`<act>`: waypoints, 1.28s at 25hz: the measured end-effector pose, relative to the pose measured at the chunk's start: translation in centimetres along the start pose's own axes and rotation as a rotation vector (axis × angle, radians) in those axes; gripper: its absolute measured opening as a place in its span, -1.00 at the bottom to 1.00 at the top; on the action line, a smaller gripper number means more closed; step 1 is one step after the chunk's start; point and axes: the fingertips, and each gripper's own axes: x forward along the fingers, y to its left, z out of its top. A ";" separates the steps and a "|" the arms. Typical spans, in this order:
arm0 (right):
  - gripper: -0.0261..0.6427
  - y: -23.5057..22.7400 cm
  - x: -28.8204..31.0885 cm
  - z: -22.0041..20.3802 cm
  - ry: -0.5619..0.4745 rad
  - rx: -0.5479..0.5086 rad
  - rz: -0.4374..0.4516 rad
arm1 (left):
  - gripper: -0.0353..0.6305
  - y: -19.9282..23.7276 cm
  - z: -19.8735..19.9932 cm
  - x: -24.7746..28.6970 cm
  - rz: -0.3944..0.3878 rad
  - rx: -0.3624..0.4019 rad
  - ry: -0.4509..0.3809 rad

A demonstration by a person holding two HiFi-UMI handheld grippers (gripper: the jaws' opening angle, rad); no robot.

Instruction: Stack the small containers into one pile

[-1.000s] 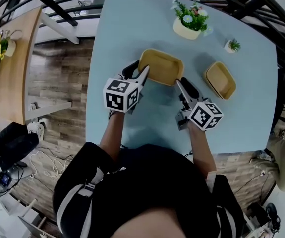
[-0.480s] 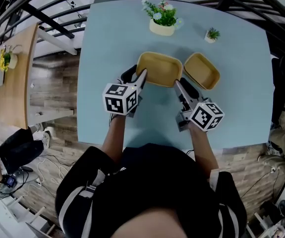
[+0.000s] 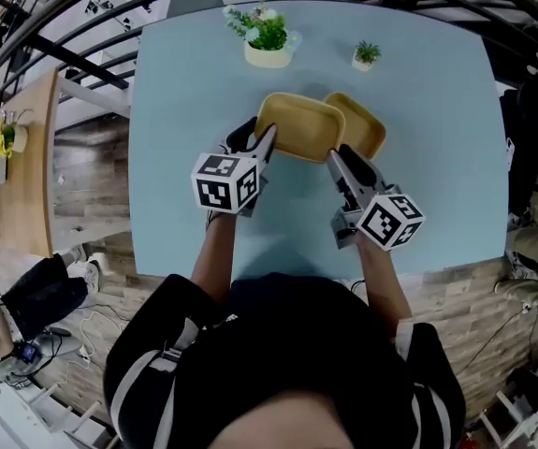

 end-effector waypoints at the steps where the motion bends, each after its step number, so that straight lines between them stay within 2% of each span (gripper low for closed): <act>1: -0.48 -0.4 -0.5 0.3 -0.007 0.002 -0.004 | -0.50 -0.6 0.1 0.4 -0.005 0.006 0.001; 18: -0.50 -6.1 -5.6 2.9 -0.067 0.026 -0.061 | -0.50 -7.2 0.9 7.7 -0.065 0.111 0.046; 32: -0.52 -8.7 -5.7 2.3 -0.053 0.043 -0.117 | -0.50 -7.6 -0.6 11.0 -0.090 0.151 0.117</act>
